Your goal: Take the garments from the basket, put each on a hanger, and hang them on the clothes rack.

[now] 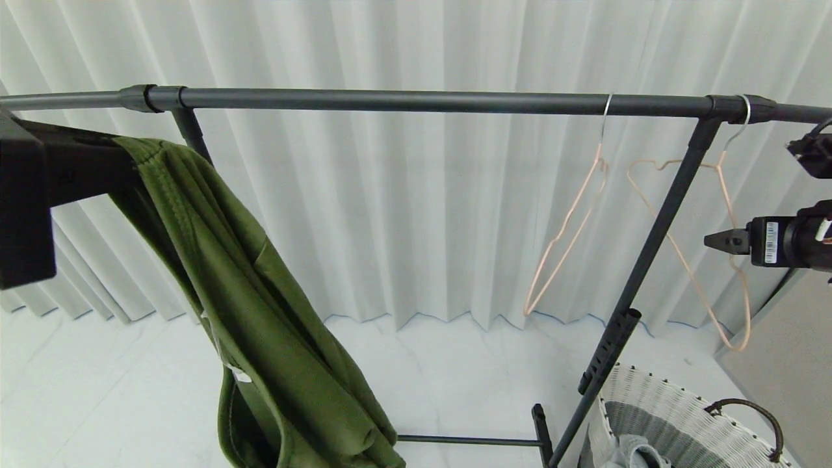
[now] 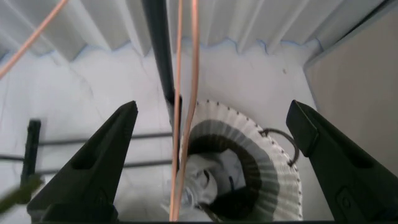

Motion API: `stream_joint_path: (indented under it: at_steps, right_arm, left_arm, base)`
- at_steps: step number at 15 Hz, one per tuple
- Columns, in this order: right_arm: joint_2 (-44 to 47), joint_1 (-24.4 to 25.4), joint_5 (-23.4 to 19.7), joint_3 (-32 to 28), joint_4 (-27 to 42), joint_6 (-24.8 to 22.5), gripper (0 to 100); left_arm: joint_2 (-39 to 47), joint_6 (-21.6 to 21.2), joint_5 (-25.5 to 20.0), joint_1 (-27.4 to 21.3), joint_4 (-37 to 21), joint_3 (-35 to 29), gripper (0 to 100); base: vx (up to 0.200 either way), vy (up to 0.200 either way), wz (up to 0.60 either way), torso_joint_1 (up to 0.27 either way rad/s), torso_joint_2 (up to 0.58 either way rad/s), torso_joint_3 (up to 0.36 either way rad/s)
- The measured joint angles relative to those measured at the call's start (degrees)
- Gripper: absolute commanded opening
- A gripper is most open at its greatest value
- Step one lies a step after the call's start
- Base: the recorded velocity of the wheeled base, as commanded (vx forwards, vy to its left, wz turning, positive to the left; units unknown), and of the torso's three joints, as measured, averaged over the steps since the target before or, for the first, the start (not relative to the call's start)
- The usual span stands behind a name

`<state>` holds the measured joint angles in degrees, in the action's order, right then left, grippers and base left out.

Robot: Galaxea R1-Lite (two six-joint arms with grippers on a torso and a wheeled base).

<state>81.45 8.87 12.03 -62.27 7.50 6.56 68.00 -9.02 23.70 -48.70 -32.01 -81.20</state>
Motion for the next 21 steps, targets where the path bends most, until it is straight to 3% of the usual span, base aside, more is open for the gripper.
stream_joint_path:
  at_steps: [9,10,21]
  right_arm:
    - [9.96,0.13,0.28,-2.26,-3.84,3.8,100]
    - [10.39,0.11,0.26,-2.33,-3.83,4.04,0]
    - [10.45,-0.11,0.39,-2.5,-3.67,5.12,0]
  left_arm:
    - [-1.4,0.24,-0.09,0.0,0.0,3.67,0]
    - [-1.44,0.22,-0.09,0.0,0.0,3.73,0]
    - [-1.66,0.24,-0.09,0.0,0.02,3.8,0]
  base:
    - [0.0,0.0,0.0,0.0,0.0,0.0]
    - [0.0,0.0,0.0,0.0,0.0,0.0]
    - [0.0,0.0,0.0,0.0,0.0,0.0]
